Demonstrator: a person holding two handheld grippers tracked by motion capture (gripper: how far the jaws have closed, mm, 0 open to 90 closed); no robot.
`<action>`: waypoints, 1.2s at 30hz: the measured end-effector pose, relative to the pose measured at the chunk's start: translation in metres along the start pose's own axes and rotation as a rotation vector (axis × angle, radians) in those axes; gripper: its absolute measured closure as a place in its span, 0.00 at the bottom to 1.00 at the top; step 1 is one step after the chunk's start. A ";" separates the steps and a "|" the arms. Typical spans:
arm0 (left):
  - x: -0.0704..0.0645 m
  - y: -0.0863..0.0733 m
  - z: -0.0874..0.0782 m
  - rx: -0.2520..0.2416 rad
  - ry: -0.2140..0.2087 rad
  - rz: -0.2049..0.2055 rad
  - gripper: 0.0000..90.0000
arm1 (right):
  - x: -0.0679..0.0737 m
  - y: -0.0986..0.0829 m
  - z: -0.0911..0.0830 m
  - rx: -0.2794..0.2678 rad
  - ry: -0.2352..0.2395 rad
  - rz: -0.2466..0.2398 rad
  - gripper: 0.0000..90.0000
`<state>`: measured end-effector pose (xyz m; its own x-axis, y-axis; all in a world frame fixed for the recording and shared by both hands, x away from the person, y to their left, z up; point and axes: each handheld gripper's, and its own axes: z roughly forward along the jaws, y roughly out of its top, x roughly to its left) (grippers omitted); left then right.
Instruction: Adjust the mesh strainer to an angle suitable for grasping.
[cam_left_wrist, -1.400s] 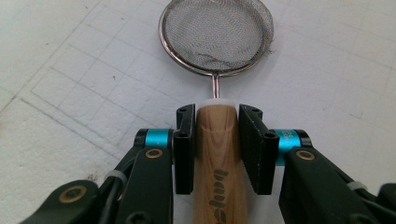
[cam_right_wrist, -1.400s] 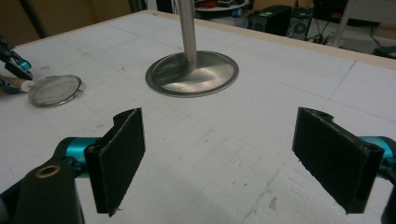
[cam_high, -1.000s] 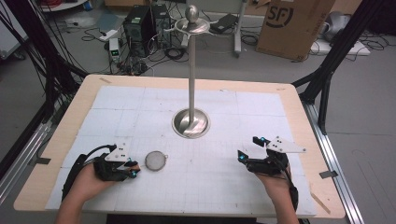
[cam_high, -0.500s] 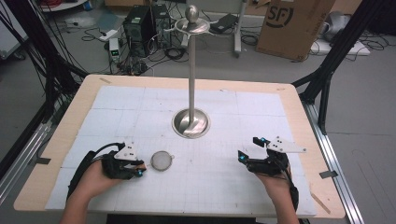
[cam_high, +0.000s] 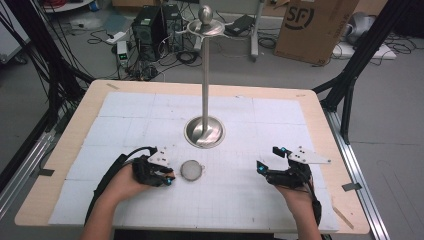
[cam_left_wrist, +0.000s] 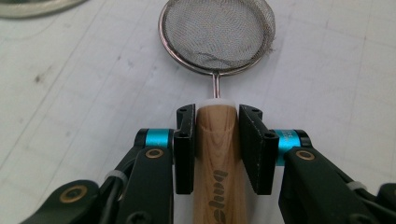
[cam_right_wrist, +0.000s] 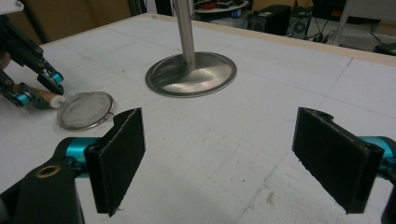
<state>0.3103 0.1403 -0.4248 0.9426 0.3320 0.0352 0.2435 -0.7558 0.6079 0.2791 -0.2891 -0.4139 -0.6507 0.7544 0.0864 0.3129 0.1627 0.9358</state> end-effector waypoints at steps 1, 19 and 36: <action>-0.001 0.004 0.002 0.001 -0.002 0.006 0.76 | 0.000 0.000 0.000 -0.001 0.000 0.000 0.18; -0.021 0.074 0.058 -0.017 -0.048 0.095 0.76 | 0.000 0.000 -0.001 -0.002 0.000 0.003 0.18; -0.027 0.071 0.049 -0.027 0.002 0.086 0.54 | 0.000 -0.002 -0.002 0.001 0.000 0.003 0.18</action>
<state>0.3129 0.0503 -0.4215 0.9593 0.2677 0.0902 0.1553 -0.7664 0.6233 0.2771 -0.2906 -0.4147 -0.6499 0.7547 0.0894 0.3157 0.1611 0.9351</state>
